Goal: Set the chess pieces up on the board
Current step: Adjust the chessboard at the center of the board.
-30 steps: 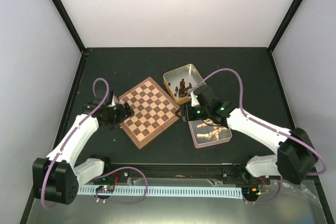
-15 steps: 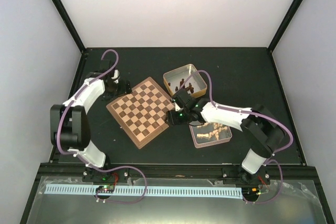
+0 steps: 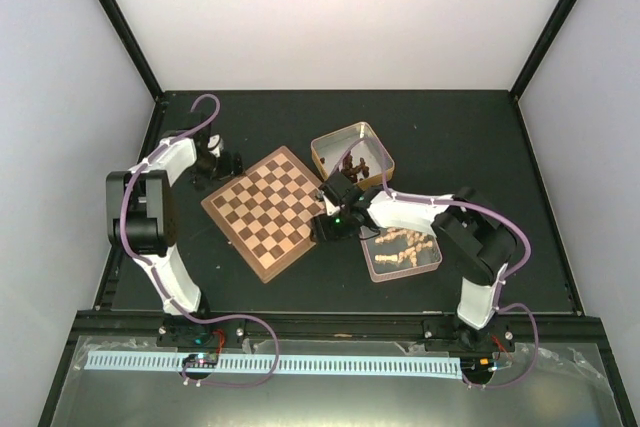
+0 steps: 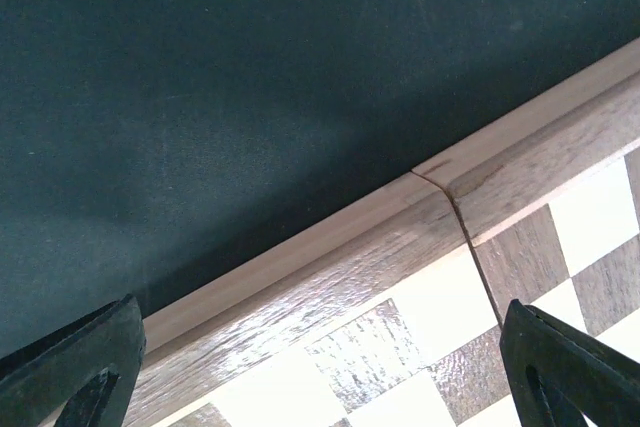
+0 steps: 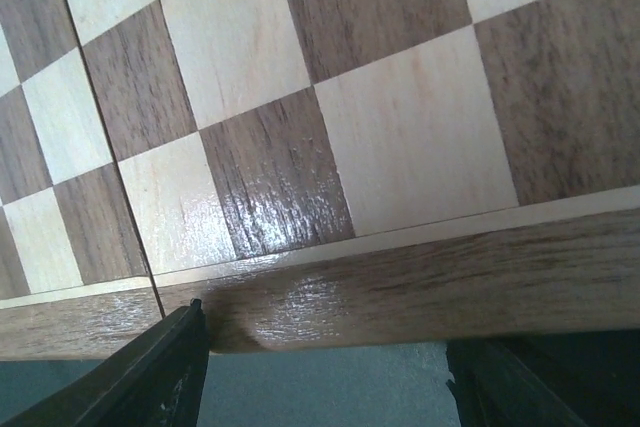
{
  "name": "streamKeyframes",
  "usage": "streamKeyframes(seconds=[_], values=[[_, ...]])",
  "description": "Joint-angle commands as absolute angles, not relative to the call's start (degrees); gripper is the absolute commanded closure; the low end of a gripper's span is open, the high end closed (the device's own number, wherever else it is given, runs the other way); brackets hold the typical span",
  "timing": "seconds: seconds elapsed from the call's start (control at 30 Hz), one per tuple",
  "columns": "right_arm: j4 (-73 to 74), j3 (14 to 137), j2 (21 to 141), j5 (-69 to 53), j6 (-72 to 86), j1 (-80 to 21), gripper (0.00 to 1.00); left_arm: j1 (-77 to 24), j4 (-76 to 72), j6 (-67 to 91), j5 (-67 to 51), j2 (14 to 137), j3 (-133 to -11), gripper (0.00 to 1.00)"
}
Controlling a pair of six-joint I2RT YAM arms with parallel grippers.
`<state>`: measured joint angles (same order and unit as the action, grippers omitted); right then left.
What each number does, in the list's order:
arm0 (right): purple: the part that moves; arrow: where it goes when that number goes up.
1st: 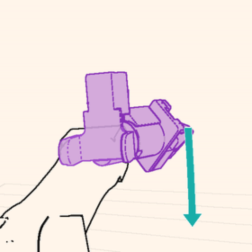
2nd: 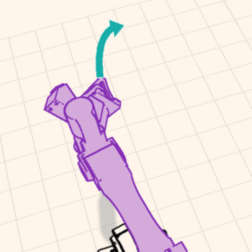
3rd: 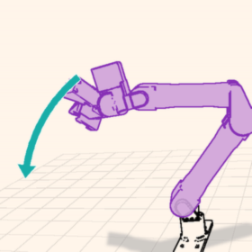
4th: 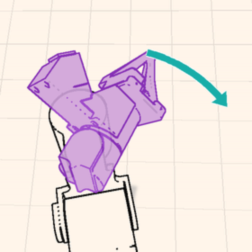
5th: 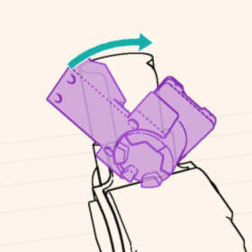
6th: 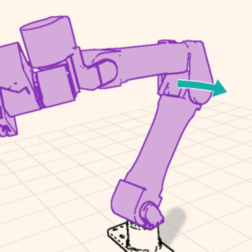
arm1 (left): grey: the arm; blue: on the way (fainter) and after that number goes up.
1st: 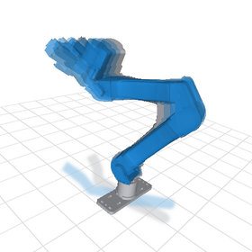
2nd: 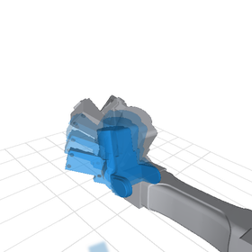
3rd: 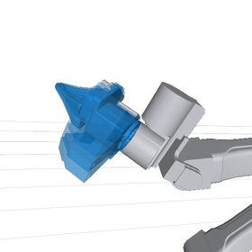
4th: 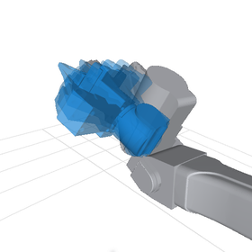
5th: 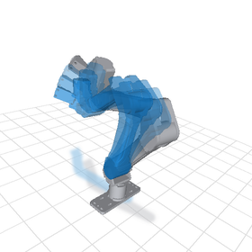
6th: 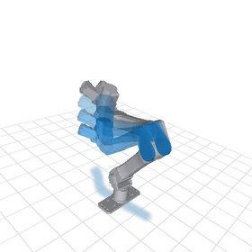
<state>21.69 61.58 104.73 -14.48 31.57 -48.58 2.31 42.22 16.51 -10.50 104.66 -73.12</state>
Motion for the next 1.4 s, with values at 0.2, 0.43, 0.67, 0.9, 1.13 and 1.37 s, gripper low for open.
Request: streamKeyframes(seconds=[0.2, 0.43, 0.67, 0.9, 1.13, 1.37], values=[[19.7, 66.7, 109.3, -12.0, 31.2, -48.3, 0.36, 6.0, 42.0, 14.4, -19.9, 108.5, -74.3, 0.03], [17.5, 70.2, 111.2, -8.6, 33.4, -46.8, 0.48, 7.8, 42.0, 16.9, -20.5, 109.4, -71.0, 0.06], [15.4, 75.0, 113.7, -5.8, 35.6, -45.4, 0.63, 8.6, 40.4, 19.8, -21.0, 105.6, -64.2, 0.13], [14.3, 77.7, 115.0, -4.6, 37.4, -44.8, 0.67, 8.6, 37.2, 23.4, -24.8, 98.7, -53.4, 0.22], [15.1, 76.7, 107.8, -4.5, 37.1, -44.2, 0.53, 8.6, 34.5, 25.5, -27.4, 91.6, -45.5, 0.25], [18.5, 68.0, 93.2, -2.3, 36.0, -41.9, 0.38, 8.6, 34.3, 25.5, -28.4, 85.8, -42.3, 0.25]])
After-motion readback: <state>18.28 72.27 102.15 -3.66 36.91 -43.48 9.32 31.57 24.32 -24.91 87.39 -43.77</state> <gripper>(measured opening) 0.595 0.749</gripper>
